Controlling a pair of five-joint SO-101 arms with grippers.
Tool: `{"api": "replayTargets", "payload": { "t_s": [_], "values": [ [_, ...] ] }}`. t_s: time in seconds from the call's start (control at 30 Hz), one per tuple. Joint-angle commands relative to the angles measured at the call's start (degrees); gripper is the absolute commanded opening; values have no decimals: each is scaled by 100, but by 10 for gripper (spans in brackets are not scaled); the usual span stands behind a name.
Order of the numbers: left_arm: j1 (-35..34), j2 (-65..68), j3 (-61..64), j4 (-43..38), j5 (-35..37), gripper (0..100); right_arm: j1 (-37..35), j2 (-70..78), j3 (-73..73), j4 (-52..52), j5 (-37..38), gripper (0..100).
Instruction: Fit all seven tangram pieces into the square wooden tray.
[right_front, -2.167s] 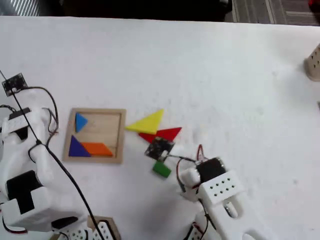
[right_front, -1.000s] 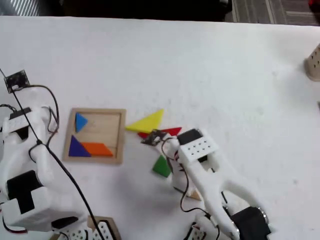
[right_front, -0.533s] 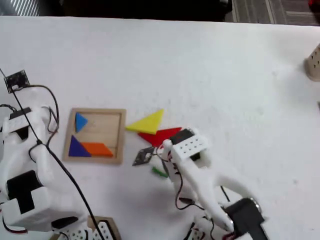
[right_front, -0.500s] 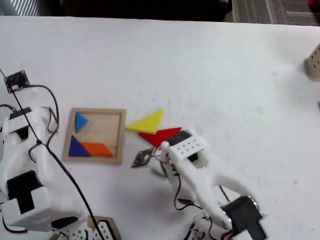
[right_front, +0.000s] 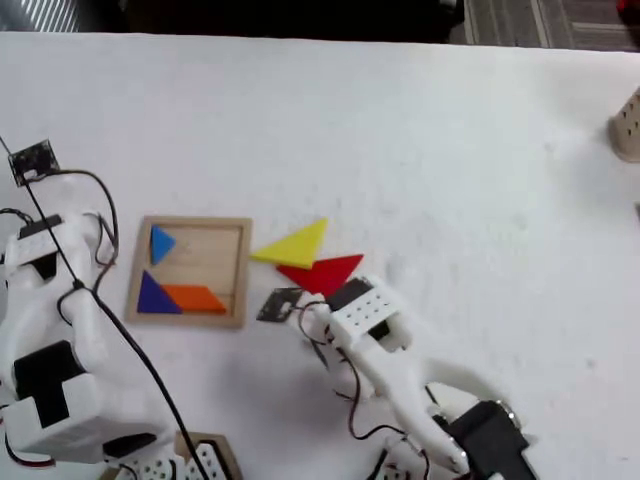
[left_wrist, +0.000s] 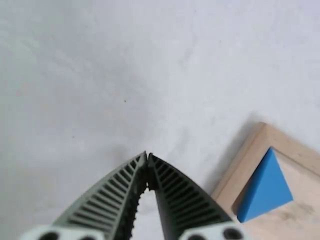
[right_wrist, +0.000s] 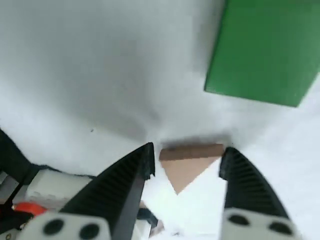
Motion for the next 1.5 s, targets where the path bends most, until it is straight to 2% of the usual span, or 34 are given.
{"api": "replayTargets", "payload": {
  "t_s": [0.0,0.13,0.33,0.47,0.57,0.7,0.83,1.0,1.2,1.47],
  "values": [
    [66,-242,-18,-132,-79,28,242,-338,105,-286,633,109],
    [66,-242,-18,-132,-79,28,400,-470,369,-453,941,164],
    [66,-242,-18,-132,-79,28,374,-787,387,66,1046,263],
    [66,-242,-18,-132,-79,28,400,-1015,387,576,1732,262],
    [66,-242,-18,-132,-79,28,426,-1059,422,664,1864,262],
    [66,-242,-18,-132,-79,28,382,-963,949,-224,1873,262],
    [66,-242,-18,-114,-79,28,391,-989,993,-338,1837,259],
    [66,-242,-18,-105,-79,28,708,-998,1011,-1024,1829,147],
    [66,-242,-18,-105,-79,28,1130,-1007,905,-1165,1846,198],
    [66,-242,-18,-105,-88,28,1367,-1007,879,-1552,1855,132]
  ]
}}
